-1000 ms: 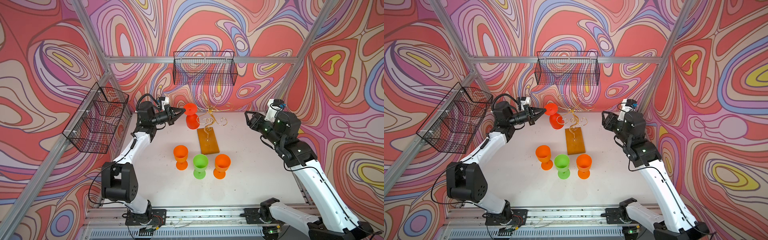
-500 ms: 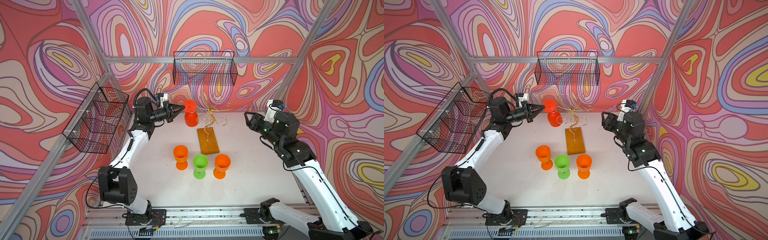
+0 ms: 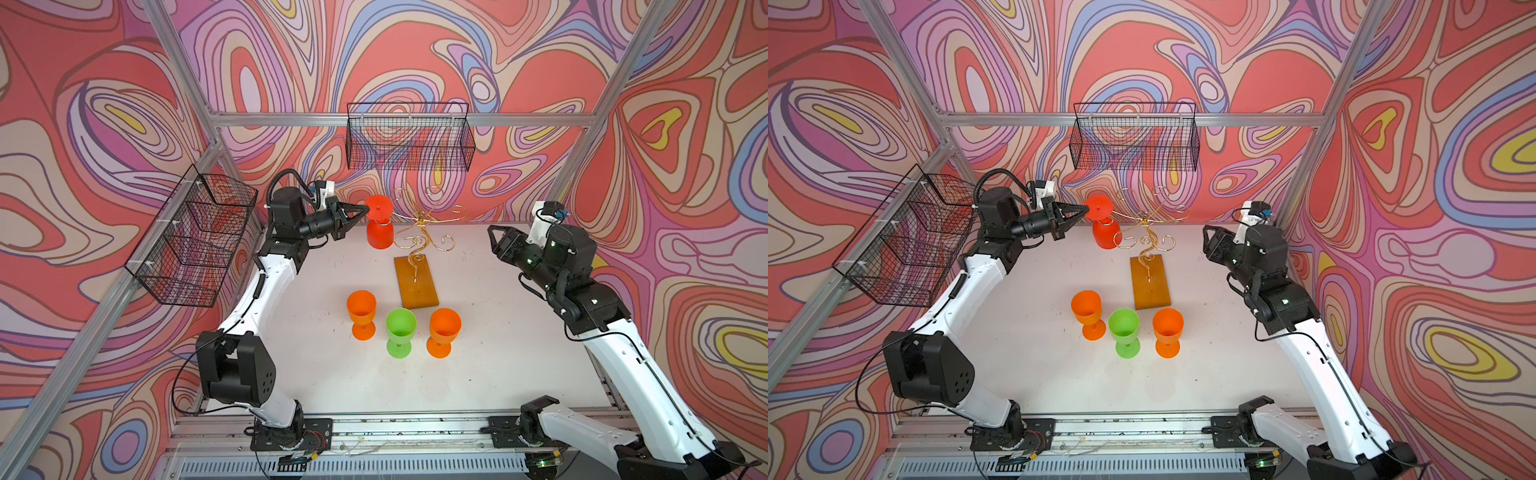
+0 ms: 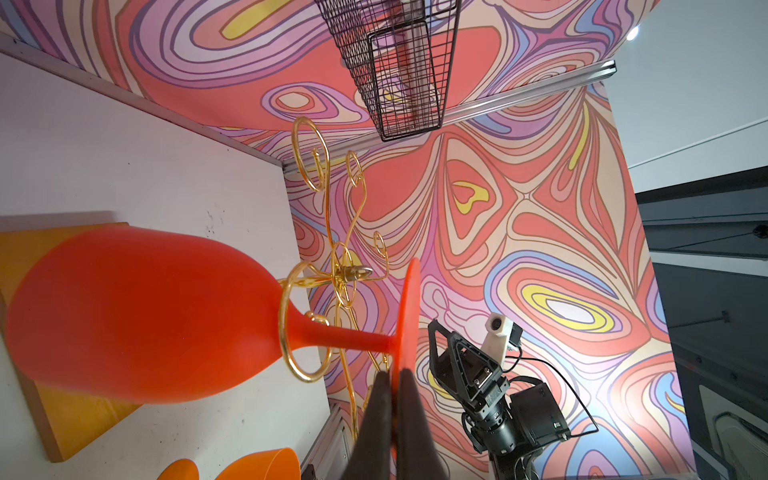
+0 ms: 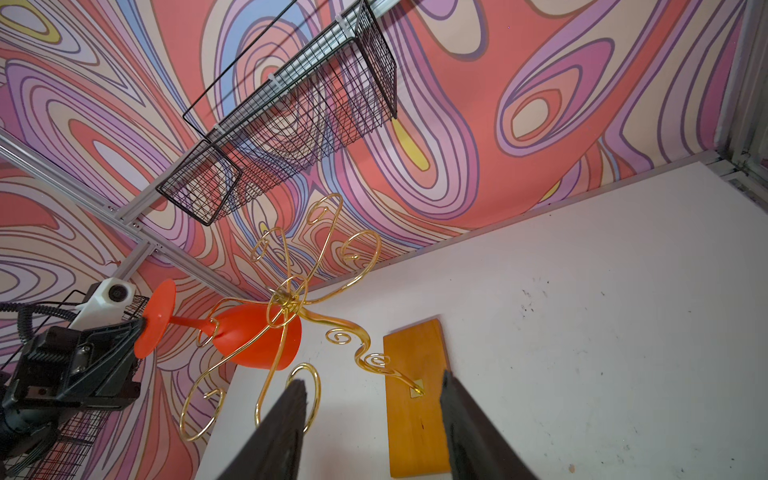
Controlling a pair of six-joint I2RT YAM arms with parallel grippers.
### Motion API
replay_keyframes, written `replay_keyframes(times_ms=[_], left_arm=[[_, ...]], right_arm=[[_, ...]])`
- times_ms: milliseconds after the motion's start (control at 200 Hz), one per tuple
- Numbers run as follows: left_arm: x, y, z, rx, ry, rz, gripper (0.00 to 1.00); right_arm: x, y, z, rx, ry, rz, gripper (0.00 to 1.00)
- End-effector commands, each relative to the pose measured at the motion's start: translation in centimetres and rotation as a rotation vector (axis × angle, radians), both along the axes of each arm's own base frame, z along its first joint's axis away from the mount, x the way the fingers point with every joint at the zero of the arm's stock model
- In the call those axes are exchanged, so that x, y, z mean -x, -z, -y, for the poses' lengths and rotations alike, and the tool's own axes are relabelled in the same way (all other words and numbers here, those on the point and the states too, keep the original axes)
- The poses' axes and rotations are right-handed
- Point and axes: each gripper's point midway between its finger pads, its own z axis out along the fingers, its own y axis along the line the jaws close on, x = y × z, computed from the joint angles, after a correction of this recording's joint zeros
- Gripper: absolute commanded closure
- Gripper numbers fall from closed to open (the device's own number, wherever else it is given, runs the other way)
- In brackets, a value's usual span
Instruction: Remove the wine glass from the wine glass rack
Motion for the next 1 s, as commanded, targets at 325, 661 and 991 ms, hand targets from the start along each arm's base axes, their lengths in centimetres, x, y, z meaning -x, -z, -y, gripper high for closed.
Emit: replay_keyframes(times_ms=[325, 661, 991], left_arm=[[-2.4, -0.4, 0.4, 0.02, 0.009, 0.025, 1.0], [-2.8, -1.4, 2.0, 0.045, 0.05, 0.042, 1.0], [-1.2, -2.4, 3.1, 0.051, 0.087, 0.059, 1.0]], right_arm=[[0.2, -0.1, 0.6, 0.021, 0.022, 0.014, 0.46], [0.0, 0.0, 0.6, 0.026, 0.024, 0.012, 0.46], [0.2, 0.0, 0.8, 0.03, 0.029, 0.013, 0.46]])
